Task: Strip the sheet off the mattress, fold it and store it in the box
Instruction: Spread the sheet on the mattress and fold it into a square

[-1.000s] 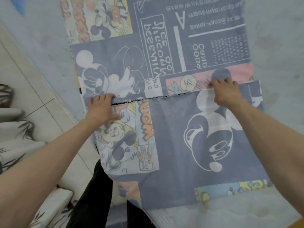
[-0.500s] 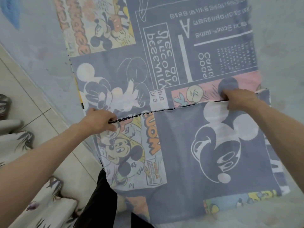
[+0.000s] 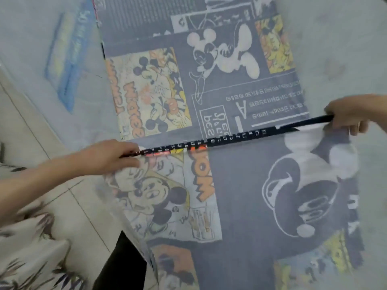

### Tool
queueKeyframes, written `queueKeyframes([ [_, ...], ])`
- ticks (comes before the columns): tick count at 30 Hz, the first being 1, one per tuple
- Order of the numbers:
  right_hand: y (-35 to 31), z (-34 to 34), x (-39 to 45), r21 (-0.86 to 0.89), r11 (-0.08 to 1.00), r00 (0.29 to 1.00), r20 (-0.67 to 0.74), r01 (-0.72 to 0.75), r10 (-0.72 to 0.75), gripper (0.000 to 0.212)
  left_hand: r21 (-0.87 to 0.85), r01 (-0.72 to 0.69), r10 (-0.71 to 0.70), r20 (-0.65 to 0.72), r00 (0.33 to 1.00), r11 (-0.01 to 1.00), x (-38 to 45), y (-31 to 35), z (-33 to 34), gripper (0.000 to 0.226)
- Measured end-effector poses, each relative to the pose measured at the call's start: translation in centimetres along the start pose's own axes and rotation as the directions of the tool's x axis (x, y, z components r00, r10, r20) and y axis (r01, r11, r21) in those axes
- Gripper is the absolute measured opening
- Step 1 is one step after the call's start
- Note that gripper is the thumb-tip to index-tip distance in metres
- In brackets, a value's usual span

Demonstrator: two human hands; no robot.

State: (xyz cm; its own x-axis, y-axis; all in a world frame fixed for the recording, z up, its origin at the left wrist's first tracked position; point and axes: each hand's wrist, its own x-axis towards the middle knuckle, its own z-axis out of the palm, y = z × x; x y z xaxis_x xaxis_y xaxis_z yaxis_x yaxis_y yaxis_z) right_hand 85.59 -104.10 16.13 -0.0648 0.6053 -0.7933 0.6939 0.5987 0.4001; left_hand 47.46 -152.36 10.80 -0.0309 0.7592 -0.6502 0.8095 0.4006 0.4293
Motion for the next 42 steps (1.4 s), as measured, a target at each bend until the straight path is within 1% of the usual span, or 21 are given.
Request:
queueKeyframes([
  [1,-1.1,-2.6,0.2,-0.017,1.0,0.985,-0.172,-0.022,0.019,0.023,0.014,0.007,-0.006,-0.065,0.998,1.0,2.0,-1.7,-3.2,0.034],
  [3,-3.7,-6.9,1.0,-0.007,0.998,0.876,-0.478,-0.068,0.056,0.029,-0.005,0.051,-0.051,-0.163,0.985,0.999,7.0,-5.8,-8.4,0.033],
  [5,-6.6,-9.7,2.7,0.097,0.992,0.785,-0.607,-0.085,0.127,0.03,-0.048,0.093,-0.101,-0.209,0.973,0.995,12.1,-10.1,-12.0,0.03],
  [7,-9.7,-11.9,4.5,0.187,0.976,0.768,-0.607,-0.108,0.201,0.035,-0.086,0.15,-0.166,-0.236,0.957,0.985,15.5,-14.3,-14.3,0.025],
  [8,-11.0,-13.0,5.3,0.222,0.967,0.757,-0.607,-0.128,0.239,0.031,-0.108,0.165,-0.188,-0.249,0.95,0.98,16.9,-16.2,-15.2,0.023],
  [10,-13.3,-15.3,6.9,0.257,0.956,0.722,-0.634,-0.14,0.276,0.026,-0.153,0.166,-0.204,-0.282,0.937,0.974,19.0,-19.4,-17.1,0.021],
  [13,-15.9,-19.3,9.0,0.348,0.932,0.668,-0.67,-0.104,0.325,0.033,-0.222,0.16,-0.225,-0.311,0.923,0.962,21.6,-23.1,-20.2,0.02],
  [16,-16.7,-23.5,11.3,0.572,0.815,0.594,-0.625,-0.092,0.506,0.032,-0.236,0.132,-0.213,-0.357,0.91,0.963,24.5,-24.9,-23.1,0.021],
  [19,-17.2,-28.4,13.8,0.735,0.675,0.51,-0.558,-0.062,0.655,0.041,-0.283,0.104,-0.235,-0.481,0.845,0.953,26.9,-26.1,-26.6,0.024],
  [22,-17.6,-33.6,15.5,0.777,0.63,0.433,-0.569,0.005,0.699,0.046,-0.309,0.145,-0.307,-0.575,0.758,0.94,28.6,-27.4,-30.9,0.026],
  [24,-17.4,-37.1,16.6,0.785,0.62,0.403,-0.572,0.016,0.714,0.044,-0.317,0.174,-0.337,-0.587,0.736,0.932,29.9,-27.9,-34.0,0.032],
  [26,-17.0,-40.5,18.5,0.752,0.659,0.421,-0.589,-0.026,0.689,0.038,-0.321,0.192,-0.353,-0.582,0.733,0.928,31.7,-28.3,-36.7,0.036],
  [29,-17.0,-45.0,23.1,0.676,0.735,0.45,-0.641,-0.052,0.622,0.029,-0.26,0.202,-0.322,-0.601,0.731,0.944,36.6,-30.0,-38.9,0.03],
  [31,-17.4,-47.0,27.3,0.605,0.794,0.447,-0.696,-0.056,0.562,0.029,-0.206,0.25,-0.324,-0.637,0.699,0.946,40.5,-32.3,-39.1,0.027],
  [32,-17.9,-47.6,29.5,0.583,0.81,0.452,-0.708,-0.062,0.543,0.03,-0.187,0.297,-0.343,-0.662,0.666,0.936,42.3,-33.6,-39.0,0.023],
  [33,-19.0,-47.9,31.8,0.577,0.814,0.476,-0.701,-0.057,0.531,0.03,-0.173,0.358,-0.372,-0.688,0.623,0.918,43.8,-34.9,-38.8,0.02],
  [35,-22.1,-47.0,36.5,0.536,0.843,0.578,-0.677,-0.038,0.456,0.032,-0.125,0.489,-0.414,-0.73,0.544,0.863,45.6,-37.3,-37.4,0.023],
  [37,-25.6,-44.8,40.3,0.472,0.881,0.663,-0.654,-0.018,0.364,0.039,-0.059,0.549,-0.377,-0.787,0.488,0.833,46.3,-39.1,-35.6,0.034],
  [38,-27.0,-43.8,41.7,0.462,0.886,0.687,-0.633,-0.035,0.357,0.045,-0.058,0.552,-0.36,-0.813,0.458,0.832,46.3,-39.5,-35.1,0.038],
  [40,-28.1,-43.0,43.5,0.489,0.868,0.668,-0.618,-0.086,0.415,0.052,-0.098,0.535,-0.355,-0.844,0.401,0.839,46.3,-39.6,-35.0,0.038],
  [42,-28.1,-43.3,44.5,0.549,0.829,0.626,-0.61,-0.108,0.486,0.05,-0.127,0.528,-0.369,-0.847,0.383,0.84,46.6,-39.2,-35.4,0.042],
])
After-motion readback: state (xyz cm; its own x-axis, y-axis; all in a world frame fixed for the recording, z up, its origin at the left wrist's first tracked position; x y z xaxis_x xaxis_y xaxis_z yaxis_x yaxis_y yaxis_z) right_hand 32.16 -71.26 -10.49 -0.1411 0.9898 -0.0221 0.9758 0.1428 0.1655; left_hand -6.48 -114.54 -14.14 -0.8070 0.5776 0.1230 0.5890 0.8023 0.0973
